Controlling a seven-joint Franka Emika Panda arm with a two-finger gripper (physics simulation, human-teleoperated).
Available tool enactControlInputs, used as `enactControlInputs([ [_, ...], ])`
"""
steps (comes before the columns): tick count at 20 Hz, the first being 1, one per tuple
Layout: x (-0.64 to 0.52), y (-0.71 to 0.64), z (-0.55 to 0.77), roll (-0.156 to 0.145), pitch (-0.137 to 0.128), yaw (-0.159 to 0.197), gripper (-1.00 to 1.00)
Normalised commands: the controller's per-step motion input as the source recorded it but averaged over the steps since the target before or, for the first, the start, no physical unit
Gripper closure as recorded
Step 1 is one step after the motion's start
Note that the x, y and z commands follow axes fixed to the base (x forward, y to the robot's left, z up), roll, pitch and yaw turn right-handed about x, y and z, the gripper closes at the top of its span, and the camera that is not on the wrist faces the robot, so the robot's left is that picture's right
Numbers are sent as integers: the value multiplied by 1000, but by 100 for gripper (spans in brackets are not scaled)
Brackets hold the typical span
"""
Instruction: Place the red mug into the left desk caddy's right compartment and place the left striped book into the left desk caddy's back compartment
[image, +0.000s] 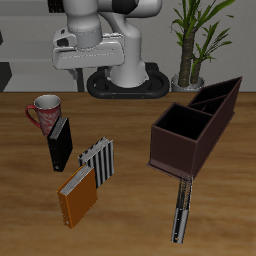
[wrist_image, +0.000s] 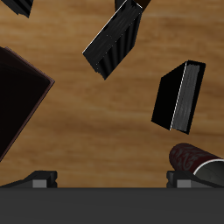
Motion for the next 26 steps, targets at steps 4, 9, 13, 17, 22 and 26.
enactControlInputs([
  [4, -120, -266, -249, 8, -9, 44, -100],
  [9, -225, -396, -249, -25, -23, -20, -100],
  [13, -119, -349, -245, -33, 4, 8, -100],
  [17, -71, -137, -149, -2, 4, -8, -100],
  [22, -139, -221, -182, -4, -51, -27, -100],
  [26, -72, -112, -150, 23, -8, -6, -100],
])
